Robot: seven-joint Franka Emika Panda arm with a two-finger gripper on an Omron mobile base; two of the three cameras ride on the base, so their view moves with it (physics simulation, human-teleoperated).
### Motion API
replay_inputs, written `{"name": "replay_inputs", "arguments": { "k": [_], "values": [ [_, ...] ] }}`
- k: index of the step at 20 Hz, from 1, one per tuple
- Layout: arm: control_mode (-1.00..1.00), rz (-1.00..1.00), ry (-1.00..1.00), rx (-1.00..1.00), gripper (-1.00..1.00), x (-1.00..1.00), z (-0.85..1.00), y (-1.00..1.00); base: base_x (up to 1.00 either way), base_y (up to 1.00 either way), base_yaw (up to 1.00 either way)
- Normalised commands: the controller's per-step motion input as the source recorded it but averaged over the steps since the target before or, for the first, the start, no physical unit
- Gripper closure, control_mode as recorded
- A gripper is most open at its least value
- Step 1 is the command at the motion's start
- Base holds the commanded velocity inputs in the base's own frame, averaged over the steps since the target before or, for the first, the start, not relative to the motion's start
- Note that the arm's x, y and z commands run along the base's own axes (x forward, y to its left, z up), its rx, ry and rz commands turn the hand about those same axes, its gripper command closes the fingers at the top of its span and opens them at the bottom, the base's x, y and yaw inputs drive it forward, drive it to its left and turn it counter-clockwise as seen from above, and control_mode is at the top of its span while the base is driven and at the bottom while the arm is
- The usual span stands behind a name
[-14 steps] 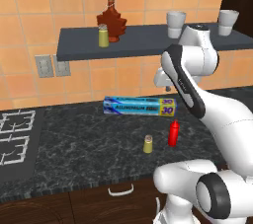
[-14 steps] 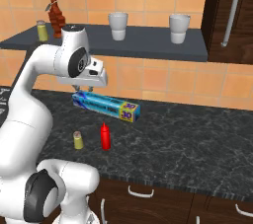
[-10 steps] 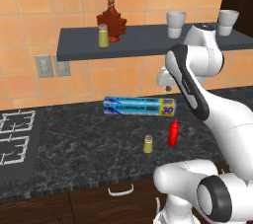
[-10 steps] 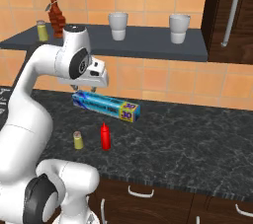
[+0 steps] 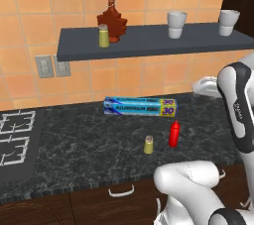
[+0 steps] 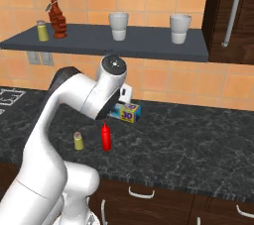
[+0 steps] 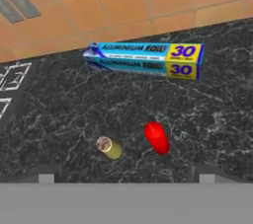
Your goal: Put the shaker and condiment bottle from the counter next to their counterparts in the cabinet.
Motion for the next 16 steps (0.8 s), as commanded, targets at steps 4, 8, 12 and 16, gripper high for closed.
{"name": "replay_inputs", "arguments": {
  "k": [4, 8, 12, 16],
  "values": [
    [-1.0, 0.24, -0.12, 0.04, -1.0, -0.34, -0.28, -0.61, 0.0, 0.0, 0.0],
    [-1.0, 0.54, -0.18, 0.05, -1.0, -0.13, -0.43, -0.72, 0.0, 0.0, 0.0],
    [-1.0, 0.46, -0.14, 0.1, -1.0, -0.07, -0.38, -0.42, 0.0, 0.0, 0.0],
    [-1.0, 0.44, 0.07, 0.02, -1.0, 0.69, -0.33, 0.0, 0.0, 0.0, 0.0]
  ]
}}
